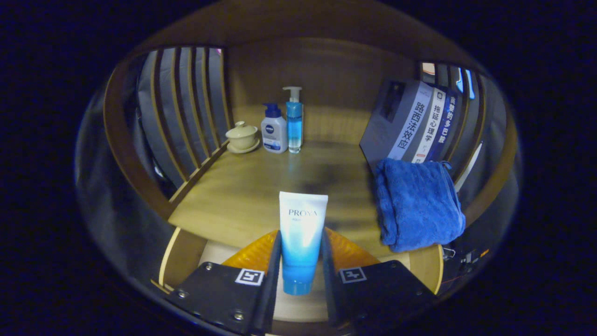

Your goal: Pull open the drawer, take out the items inside it, and place them on the countertop above the cabinet.

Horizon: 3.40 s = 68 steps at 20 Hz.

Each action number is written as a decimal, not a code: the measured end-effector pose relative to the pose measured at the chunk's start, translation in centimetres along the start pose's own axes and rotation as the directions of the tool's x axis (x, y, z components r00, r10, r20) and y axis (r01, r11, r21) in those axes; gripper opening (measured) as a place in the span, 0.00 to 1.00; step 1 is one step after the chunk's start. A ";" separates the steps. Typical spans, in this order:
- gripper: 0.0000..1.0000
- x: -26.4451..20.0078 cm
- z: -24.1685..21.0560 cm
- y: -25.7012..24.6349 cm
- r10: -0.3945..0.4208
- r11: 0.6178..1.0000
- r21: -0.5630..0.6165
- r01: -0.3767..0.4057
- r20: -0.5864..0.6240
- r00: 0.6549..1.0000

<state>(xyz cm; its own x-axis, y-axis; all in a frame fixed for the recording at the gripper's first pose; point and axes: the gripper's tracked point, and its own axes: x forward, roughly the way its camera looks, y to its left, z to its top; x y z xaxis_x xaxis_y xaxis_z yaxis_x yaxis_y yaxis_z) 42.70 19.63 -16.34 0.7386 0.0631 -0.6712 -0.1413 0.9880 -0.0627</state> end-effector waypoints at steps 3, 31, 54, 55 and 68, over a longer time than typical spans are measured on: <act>0.44 2.3 0.5 -0.3 -0.024 1.000 0.017 0.024 0.008 1.000; 0.99 0.5 4.4 0.5 -0.024 0.998 0.069 0.000 0.347 0.938; 0.98 -28.5 -11.9 -1.5 0.020 0.999 0.016 -0.037 0.606 0.796; 0.98 -28.1 -13.3 -1.7 0.008 1.000 0.005 -0.014 0.595 0.803; 0.98 -18.8 -20.4 -0.6 -0.043 0.996 -0.043 0.076 0.514 0.857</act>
<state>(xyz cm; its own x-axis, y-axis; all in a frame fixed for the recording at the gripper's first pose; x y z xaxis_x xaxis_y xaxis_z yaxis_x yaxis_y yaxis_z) 15.42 15.01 -18.75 0.9777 0.0839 -0.1924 -0.1129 0.9830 -0.1451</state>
